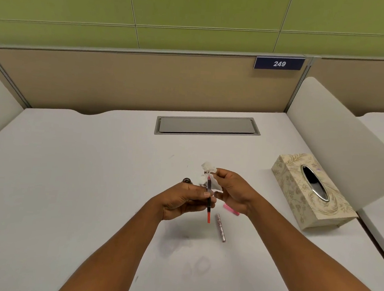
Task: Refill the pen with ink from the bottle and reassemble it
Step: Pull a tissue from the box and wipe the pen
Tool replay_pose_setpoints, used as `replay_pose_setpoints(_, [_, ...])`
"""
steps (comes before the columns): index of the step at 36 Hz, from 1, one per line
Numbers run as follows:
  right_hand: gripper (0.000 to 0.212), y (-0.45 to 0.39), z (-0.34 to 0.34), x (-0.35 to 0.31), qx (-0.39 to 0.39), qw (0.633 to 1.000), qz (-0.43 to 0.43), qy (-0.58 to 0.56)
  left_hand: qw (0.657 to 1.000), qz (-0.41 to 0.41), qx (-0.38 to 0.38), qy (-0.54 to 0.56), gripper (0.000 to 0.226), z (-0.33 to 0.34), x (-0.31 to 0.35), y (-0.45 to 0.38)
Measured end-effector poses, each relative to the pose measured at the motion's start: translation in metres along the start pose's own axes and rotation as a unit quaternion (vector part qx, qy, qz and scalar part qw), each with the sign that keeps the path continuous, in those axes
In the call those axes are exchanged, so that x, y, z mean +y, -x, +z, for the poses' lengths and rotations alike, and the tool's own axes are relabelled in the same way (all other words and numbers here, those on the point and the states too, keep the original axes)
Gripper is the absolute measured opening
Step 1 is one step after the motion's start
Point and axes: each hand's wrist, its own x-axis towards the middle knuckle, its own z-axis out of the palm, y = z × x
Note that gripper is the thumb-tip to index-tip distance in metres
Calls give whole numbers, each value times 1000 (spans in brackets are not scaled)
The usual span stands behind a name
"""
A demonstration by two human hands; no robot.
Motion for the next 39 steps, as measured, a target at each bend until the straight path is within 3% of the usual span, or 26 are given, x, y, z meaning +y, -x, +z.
replay_pose_setpoints(9, [11,6,-1,-9,74,997,-25,-6,1000,0,-2,31,19,-2,-2,-1])
replay_pose_setpoints(13, [19,8,-1,-17,94,995,-31,-6,999,17,13,39,30,-6,0,-2])
replay_pose_setpoints(18, [27,6,1,-27,78,997,-28,-1,999,33,10,33,32,-12,10,0])
replay_pose_setpoints(27, [24,-9,16,-48,50,998,-36,-8,996,76,11,56,43,-5,30,6])
replay_pose_setpoints(32, [25,-9,30,-51,15,999,-36,33,994,86,8,72,33,-2,33,13])
replay_pose_setpoints(39, [25,-14,30,-47,-13,997,-21,67,993,84,15,84,36,-8,33,19])
